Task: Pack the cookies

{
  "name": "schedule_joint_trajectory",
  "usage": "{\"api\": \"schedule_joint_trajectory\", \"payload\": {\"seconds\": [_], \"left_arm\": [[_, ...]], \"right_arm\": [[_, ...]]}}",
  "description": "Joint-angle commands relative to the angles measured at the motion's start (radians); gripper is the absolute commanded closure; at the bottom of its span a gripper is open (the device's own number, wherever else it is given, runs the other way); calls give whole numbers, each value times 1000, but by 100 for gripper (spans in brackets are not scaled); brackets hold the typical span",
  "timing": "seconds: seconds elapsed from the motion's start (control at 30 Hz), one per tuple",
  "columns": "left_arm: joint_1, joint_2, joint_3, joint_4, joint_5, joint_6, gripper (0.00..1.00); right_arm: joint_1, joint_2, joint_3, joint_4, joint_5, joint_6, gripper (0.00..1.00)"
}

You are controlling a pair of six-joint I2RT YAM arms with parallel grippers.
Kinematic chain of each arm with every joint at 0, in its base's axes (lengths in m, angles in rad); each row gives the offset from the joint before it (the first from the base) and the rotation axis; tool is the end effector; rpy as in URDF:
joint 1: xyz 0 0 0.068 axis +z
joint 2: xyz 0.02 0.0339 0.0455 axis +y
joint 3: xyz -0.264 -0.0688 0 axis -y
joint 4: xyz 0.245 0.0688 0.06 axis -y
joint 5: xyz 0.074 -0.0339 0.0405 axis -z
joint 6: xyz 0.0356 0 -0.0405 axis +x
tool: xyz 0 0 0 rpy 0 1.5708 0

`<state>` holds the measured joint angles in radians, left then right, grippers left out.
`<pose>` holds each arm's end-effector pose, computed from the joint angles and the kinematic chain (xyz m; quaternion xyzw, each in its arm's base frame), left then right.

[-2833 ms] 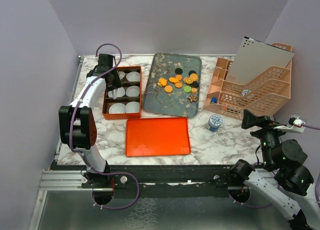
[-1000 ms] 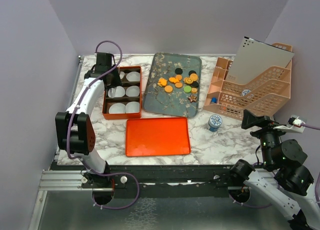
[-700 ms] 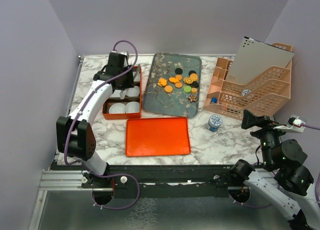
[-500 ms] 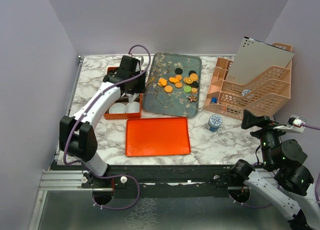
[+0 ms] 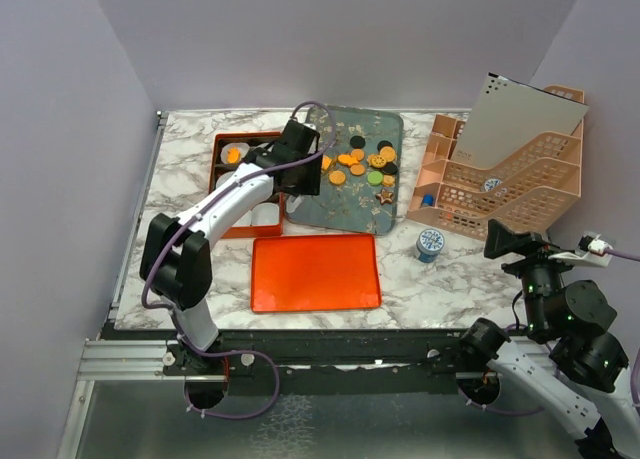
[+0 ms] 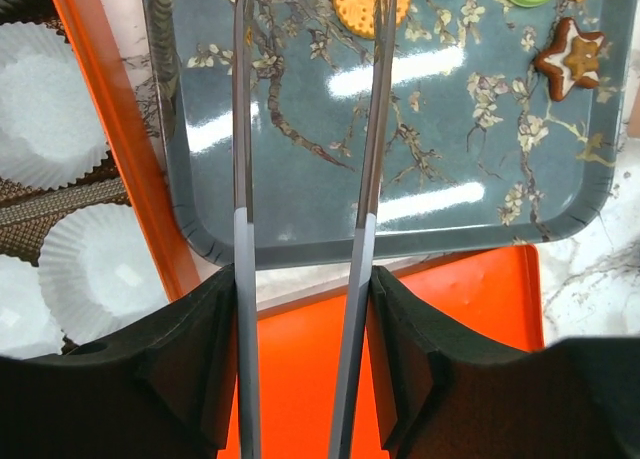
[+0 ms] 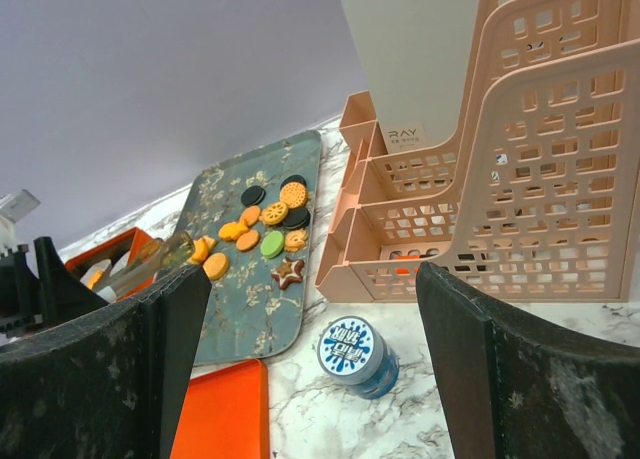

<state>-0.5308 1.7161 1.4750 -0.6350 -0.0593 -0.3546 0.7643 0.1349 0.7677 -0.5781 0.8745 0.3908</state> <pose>0.3293 -0.1908 0.2903 0.0726 0.9371 -0.1206 0.3194 0.0313 -0.0078 0.3476 0.1865 0.6691 0.1153 0.7101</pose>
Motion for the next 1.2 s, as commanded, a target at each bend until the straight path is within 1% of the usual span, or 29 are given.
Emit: {"api": "schedule_joint_trajectory", "payload": {"seconds": [0.0,0.43,0.63,0.77,0.9,1.17], "left_arm": [[-24,51,64,5,-84,-35,46],[-37,184,160,3,-139,-38,46],[-38,202,166,-1,-120,-33,46],[-37,200,160,-7,-120,-26,49],[-38,189,153,-14,-122,-23,55],[-38,141,153,-26,-131,-14,73]], "right_arm": [[1,-18,4,-18,18,-15,8],[1,-23,2,-19,23,-13,8],[1,-20,3,-18,26,-15,8],[1,-20,1,-16,27,-15,8],[2,-20,2,-16,29,-17,8],[2,-20,1,-14,29,-17,8]]}}
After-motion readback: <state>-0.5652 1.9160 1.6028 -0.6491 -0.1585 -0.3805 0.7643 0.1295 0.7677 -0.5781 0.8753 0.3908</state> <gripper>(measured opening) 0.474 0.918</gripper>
